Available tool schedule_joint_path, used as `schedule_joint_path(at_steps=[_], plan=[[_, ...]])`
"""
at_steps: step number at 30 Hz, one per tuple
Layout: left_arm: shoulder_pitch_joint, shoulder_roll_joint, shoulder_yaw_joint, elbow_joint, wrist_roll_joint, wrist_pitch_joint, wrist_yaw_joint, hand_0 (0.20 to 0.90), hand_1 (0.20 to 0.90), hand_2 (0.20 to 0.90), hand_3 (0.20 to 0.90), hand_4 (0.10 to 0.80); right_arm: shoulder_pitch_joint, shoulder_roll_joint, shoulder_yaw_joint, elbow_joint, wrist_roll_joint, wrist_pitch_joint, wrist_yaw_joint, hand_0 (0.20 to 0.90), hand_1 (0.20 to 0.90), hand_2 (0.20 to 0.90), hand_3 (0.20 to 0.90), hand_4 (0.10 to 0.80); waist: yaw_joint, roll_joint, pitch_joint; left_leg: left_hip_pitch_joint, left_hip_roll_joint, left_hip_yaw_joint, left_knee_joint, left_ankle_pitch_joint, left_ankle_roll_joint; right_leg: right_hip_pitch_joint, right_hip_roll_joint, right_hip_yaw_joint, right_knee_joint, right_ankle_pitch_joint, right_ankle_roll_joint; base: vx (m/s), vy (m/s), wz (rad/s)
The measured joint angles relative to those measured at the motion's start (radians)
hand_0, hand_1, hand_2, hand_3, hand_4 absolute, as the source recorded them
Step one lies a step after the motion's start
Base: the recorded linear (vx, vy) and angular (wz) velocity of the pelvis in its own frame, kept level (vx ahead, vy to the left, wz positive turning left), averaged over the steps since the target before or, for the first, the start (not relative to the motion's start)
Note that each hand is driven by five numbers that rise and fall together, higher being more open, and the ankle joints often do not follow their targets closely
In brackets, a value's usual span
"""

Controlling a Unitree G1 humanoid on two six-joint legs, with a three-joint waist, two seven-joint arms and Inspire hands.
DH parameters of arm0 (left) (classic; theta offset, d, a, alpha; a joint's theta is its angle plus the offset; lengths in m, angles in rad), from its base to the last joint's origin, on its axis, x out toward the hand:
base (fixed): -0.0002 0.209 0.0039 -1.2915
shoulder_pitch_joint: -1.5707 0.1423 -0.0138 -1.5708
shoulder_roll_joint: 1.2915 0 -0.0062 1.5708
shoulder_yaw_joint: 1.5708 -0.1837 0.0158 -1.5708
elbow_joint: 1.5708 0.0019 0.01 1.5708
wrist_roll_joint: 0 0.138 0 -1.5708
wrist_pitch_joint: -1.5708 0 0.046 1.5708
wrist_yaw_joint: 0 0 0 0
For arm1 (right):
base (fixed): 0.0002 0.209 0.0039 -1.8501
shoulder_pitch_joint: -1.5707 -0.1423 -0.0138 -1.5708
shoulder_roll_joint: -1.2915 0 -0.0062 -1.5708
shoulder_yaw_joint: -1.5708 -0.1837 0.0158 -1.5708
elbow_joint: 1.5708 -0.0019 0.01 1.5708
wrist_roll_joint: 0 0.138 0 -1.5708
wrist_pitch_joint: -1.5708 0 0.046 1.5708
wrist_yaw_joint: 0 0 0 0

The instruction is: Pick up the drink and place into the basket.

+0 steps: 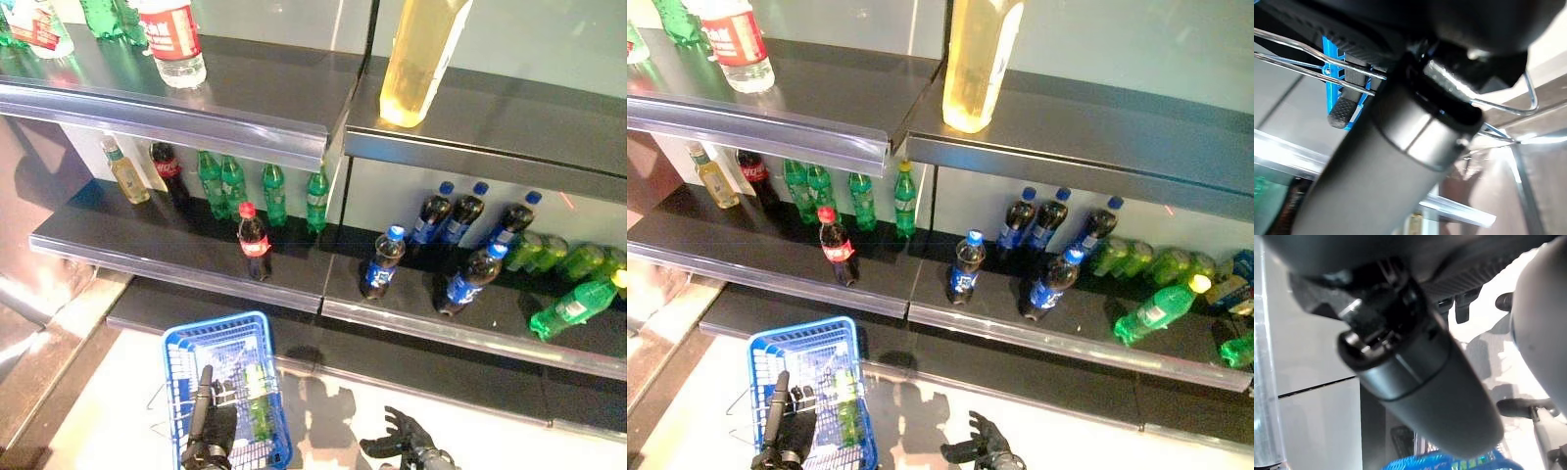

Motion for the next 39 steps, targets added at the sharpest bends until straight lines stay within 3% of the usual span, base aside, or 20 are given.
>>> schedule_joint_path(at_steps=[3, 4, 6, 7, 9, 10, 11, 15, 20, 28, 36, 39], plan=[[-0.004, 0.003, 0.0, 0.0, -0.001, -0.008, 0.0, 0.3, 0.3, 0.3, 0.2, 0.1, -0.008, 0.001, 0.002, -0.002, 0.0, 0.0, 0.013, 0.9, 0.9, 0.9, 0.9, 0.8, 0.001, -0.003, -0.002, -0.012, -0.002, 0.0, 0.001, 0.006, -0.008, 0.012, 0.006, 0.002, -0.047, -0.005, 0.006, -0.029, -0.07, -0.05], [-0.011, -0.001, -0.019, 0.0, -0.004, -0.03, 0.007, 0.3, 0.3, 0.3, 0.2, 0.1, -0.015, -0.008, 0.003, 0.002, -0.008, 0.005, 0.019, 0.9, 0.9, 0.9, 0.9, 0.8, -0.004, 0.013, 0.0, -0.032, 0.018, -0.019, 0.003, 0.02, -0.027, 0.038, 0.033, -0.009, -0.12, 0.012, 0.025, -0.01, -0.11, 0.14], [-0.011, -0.001, -0.019, 0.0, -0.004, -0.03, 0.007, 0.3, 0.3, 0.3, 0.2, 0.1, -0.015, -0.008, 0.003, 0.002, -0.008, 0.005, 0.019, 0.9, 0.9, 0.9, 0.9, 0.8, -0.004, 0.013, 0.0, -0.032, 0.018, -0.019, 0.003, 0.02, -0.027, 0.038, 0.033, -0.009, -0.12, 0.012, 0.025, 0.014, -0.127, 0.12], [-0.012, -0.014, -0.025, 0.0, -0.004, -0.049, 0.008, 0.3, 0.3, 0.3, 0.2, 0.1, -0.026, -0.03, 0.037, 0.003, -0.018, 0.024, 0.033, 0.9, 0.9, 0.9, 0.9, 0.8, 0.016, 0.033, 0.0, -0.031, 0.054, -0.029, 0.004, 0.033, -0.058, 0.09, 0.077, -0.009, -0.216, 0.05, 0.012, 0.065, -0.249, 0.22], [-0.007, -0.042, -0.001, -0.008, -0.006, -0.067, 0.03, 0.3, 0.3, 0.3, 0.2, 0.1, -0.025, -0.105, 0.099, -0.142, -0.064, 0.072, 0.115, 0.9, 0.9, 0.9, 0.9, 0.8, 0.019, 0.038, -0.006, -0.02, 0.107, -0.055, 0.002, 0.035, -0.092, 0.12, 0.138, -0.011, -0.217, 0.035, -0.018, 0.048, -0.244, 0.31], [0.002, -0.044, -0.001, -0.022, -0.007, -0.072, 0.045, 0.3, 0.3, 0.3, 0.2, 0.1, 0.003, -0.148, 0.117, -0.246, -0.07, 0.082, 0.15, 0.9, 0.9, 0.9, 0.9, 0.8, 0.019, 0.038, -0.007, -0.017, 0.113, -0.055, -0.001, 0.037, -0.097, 0.125, 0.145, -0.012, -0.217, 0.032, -0.023, -0.002, -0.108, 0.17], [0.034, -0.044, 0.002, -0.049, -0.019, -0.076, 0.055, 0.3, 0.3, 0.3, 0.2, 0.1, 0.047, -0.238, 0.127, -0.451, -0.075, 0.029, 0.241, 0.9, 0.9, 0.9, 0.9, 0.8, 0.016, 0.037, -0.016, -0.015, 0.13, -0.056, -0.004, 0.034, -0.099, 0.125, 0.16, -0.011, -0.215, 0.023, -0.039, -0.009, -0.07, 0.02], [0.07, -0.04, 0.002, -0.051, -0.024, -0.073, 0.065, 0.3, 0.3, 0.3, 0.2, 0.1, 0.037, -0.289, 0.026, -0.593, -0.074, -0.049, 0.343, 0.9, 0.9, 0.9, 0.9, 0.8, 0.011, 0.03, -0.043, -0.017, 0.158, -0.055, -0.004, 0.029, -0.106, 0.123, 0.189, -0.012, -0.212, 0.019, -0.055, -0.005, -0.028, -0.01], [0.07, -0.047, -0.001, -0.053, -0.022, -0.068, 0.069, 0.3, 0.3, 0.3, 0.2, 0.1, 0.042, -0.314, 0.001, -0.652, -0.04, -0.128, 0.372, 0.9, 0.9, 0.9, 0.9, 0.8, -0.008, 0.019, -0.055, -0.018, 0.149, -0.053, -0.004, 0.028, -0.107, 0.122, 0.175, -0.009, -0.212, 0.019, -0.05, 0.001, 0.007, 0.0], [0.084, -0.076, 0.013, -0.1, -0.005, -0.094, 0.126, 0.3, 0.3, 0.3, 0.2, 0.1, 0.088, -0.225, -0.083, -0.768, 0.036, -0.27, 0.264, 0.9, 0.9, 0.9, 0.9, 0.8, -0.039, 0.033, -0.066, -0.017, 0.125, -0.025, -0.004, 0.02, -0.095, 0.108, 0.145, 0.012, -0.212, 0.021, -0.031, 0.013, 0.034, -0.08], [0.102, -0.079, 0.01, -0.134, -0.005, -0.098, 0.149, 0.3, 0.3, 0.3, 0.2, 0.1, 0.088, -0.208, -0.098, -0.78, 0.037, -0.289, 0.192, 0.9, 0.9, 0.9, 0.9, 0.8, -0.038, 0.034, -0.066, -0.015, 0.123, -0.022, -0.004, 0.018, -0.093, 0.107, 0.143, 0.016, -0.212, 0.022, -0.03, 0.033, 0.02, -0.01], [0.116, -0.079, -0.057, -0.144, -0.005, -0.113, 0.155, 0.3, 0.3, 0.3, 0.2, 0.1, 0.07, -0.192, -0.049, -0.775, 0.041, -0.289, -0.011, 0.9, 0.9, 0.9, 0.9, 0.8, -0.025, 0.047, -0.054, -0.02, 0.109, -0.023, 0.014, 0.015, -0.091, 0.093, 0.127, 0.015, -0.172, 0.006, -0.019, 0.039, 0.093, 0.04]])
